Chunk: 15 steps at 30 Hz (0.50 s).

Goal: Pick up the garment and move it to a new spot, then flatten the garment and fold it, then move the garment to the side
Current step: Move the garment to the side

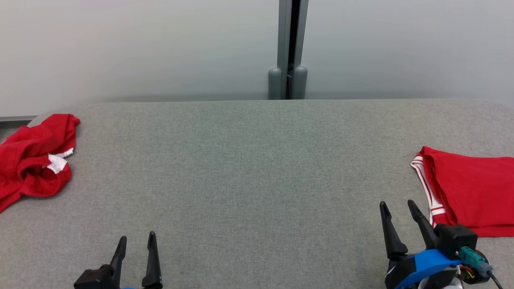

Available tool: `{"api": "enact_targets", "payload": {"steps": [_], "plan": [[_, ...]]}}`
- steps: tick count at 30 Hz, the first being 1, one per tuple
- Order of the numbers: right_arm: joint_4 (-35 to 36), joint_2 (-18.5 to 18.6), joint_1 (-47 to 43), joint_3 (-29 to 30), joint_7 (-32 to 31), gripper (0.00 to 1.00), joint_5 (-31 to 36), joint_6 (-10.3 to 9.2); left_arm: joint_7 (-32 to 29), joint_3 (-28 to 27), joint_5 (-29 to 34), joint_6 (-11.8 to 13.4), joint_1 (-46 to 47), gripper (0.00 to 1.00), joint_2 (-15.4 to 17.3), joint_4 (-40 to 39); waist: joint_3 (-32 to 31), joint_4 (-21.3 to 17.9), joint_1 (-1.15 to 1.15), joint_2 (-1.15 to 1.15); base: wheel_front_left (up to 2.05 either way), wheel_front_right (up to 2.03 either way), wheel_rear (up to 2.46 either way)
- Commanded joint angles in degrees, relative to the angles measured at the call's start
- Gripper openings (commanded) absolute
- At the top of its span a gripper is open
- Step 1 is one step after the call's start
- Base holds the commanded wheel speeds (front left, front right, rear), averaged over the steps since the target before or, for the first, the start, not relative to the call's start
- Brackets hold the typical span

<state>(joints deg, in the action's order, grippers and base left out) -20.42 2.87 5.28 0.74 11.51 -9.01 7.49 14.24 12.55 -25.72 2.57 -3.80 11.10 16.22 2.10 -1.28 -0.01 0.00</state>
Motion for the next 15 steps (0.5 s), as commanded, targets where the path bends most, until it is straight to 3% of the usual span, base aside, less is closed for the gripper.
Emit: {"api": "enact_targets", "payload": {"steps": [1, 15], "plan": [[-0.26, 0.05, -0.81, -0.29, 0.29, 1.00, 0.15, 0.00, 0.25, 0.25, 0.13, 0.01, 0.27, 1.00, 0.01, 0.11, -0.14, -0.07, 0.01, 0.00, 0.00, 0.00, 0.00], [-1.66, 0.05, -0.02, -0.55, 0.57, 1.00, 0.39, 0.00, 0.42, 0.56, -0.40, 0.07, 1.47, 1.00, 0.26, 0.37, -0.13, -0.14, 0.01, 0.00, 0.00, 0.00, 0.00]]}}
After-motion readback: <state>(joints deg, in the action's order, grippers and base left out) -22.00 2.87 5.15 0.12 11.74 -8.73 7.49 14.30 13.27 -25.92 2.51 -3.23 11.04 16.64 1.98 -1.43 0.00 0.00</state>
